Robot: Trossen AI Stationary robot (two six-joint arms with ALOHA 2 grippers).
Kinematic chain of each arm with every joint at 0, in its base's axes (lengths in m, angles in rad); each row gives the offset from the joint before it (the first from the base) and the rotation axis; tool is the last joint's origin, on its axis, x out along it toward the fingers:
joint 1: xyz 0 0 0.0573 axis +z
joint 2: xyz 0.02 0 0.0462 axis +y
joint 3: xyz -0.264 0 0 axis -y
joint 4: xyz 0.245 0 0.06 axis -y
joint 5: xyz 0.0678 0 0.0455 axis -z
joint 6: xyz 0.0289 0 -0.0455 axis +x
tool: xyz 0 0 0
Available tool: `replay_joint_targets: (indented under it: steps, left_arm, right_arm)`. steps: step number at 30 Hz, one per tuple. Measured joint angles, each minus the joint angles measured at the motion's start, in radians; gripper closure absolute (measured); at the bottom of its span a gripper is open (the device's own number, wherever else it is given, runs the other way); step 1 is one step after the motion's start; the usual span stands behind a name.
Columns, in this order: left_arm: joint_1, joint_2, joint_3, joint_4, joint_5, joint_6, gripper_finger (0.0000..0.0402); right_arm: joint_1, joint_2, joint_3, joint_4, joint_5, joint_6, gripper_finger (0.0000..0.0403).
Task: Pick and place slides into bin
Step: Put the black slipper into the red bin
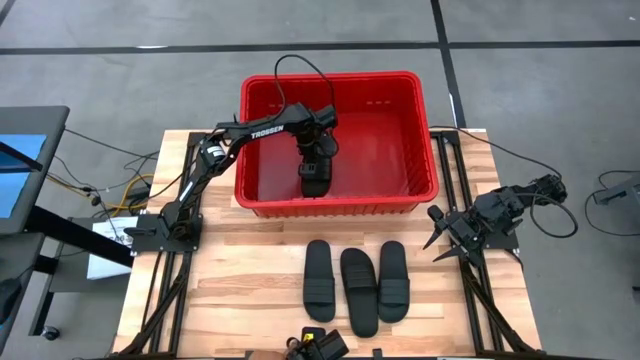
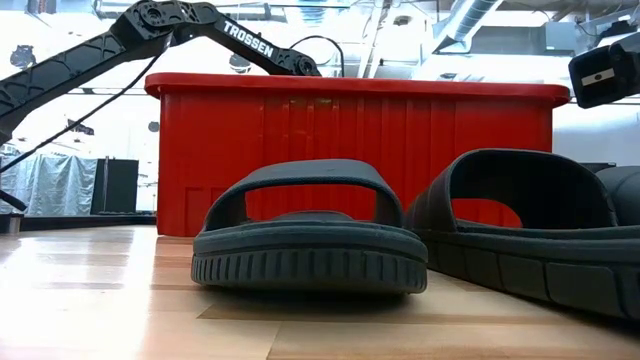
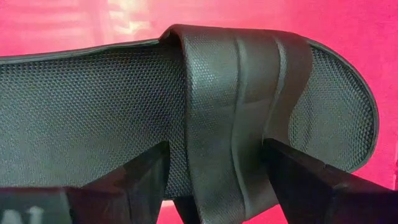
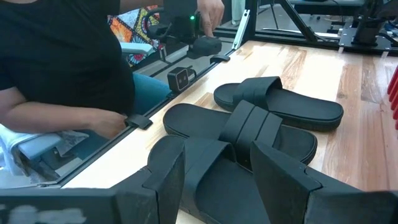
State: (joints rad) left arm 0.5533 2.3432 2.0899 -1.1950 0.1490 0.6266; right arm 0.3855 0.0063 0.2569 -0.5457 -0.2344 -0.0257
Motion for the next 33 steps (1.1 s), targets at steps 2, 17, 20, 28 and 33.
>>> replay_joint_targets:
  steps: [2,17,20,28,33]
  left_arm:
    - [0.000,0.000,0.000,0.000,0.000,0.000,0.0154]
    - [0.000,0.000,0.011,-0.025,-0.006,0.000,0.0154]
    - [0.000,0.000,0.033,-0.045,-0.010,0.000,0.0154]
    - [0.002,0.002,0.107,-0.073,-0.087,0.002,0.0154]
    - [0.001,0.002,0.121,-0.095,-0.094,0.002,0.0154]
  right_arm:
    - [0.000,0.000,0.000,0.000,0.000,0.000,0.0230]
    - [0.000,0.000,0.000,0.000,0.000,0.000,0.0230]
    - [0.000,0.000,0.000,0.000,0.000,0.000,0.0230]
    - [0.000,0.000,0.000,0.000,0.000,0.000,0.0230]
    - [0.000,0.000,0.000,0.000,0.000,0.000,0.0230]
